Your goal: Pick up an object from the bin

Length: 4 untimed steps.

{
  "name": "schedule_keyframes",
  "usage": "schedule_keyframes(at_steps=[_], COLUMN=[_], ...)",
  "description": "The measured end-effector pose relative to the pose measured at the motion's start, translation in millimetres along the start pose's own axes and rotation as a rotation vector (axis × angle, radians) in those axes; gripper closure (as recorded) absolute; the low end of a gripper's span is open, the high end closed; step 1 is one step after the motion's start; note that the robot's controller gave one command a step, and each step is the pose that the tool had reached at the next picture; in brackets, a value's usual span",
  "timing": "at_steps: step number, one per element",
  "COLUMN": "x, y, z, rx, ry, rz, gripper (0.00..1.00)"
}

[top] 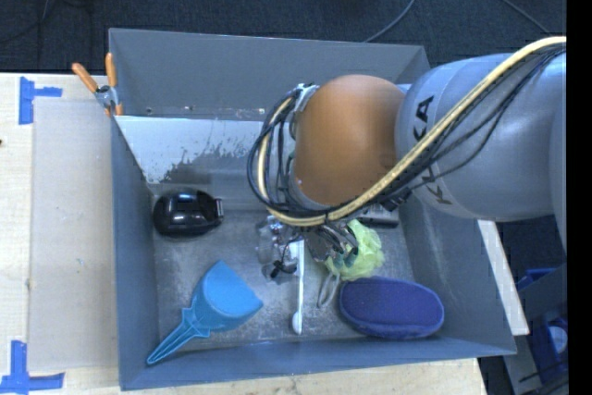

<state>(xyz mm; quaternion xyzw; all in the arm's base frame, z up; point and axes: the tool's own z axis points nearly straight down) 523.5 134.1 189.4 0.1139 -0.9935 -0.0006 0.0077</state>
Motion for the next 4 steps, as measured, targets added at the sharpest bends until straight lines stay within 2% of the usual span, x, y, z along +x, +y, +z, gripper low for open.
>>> schedule_keyframes(at_steps=[1,2,3,4], x=[-0.5,-0.6,-0.6,12.5], y=[-1,-1,-1,-24], z=[0,0,0,-73], rx=[0.0,0.0,0.0,0.001], ry=[-0.002,-0.002,-0.002,-0.008], rz=[0.003,0.004,0.005,0.057], gripper=[1.0,0.0,1.0,1.0])
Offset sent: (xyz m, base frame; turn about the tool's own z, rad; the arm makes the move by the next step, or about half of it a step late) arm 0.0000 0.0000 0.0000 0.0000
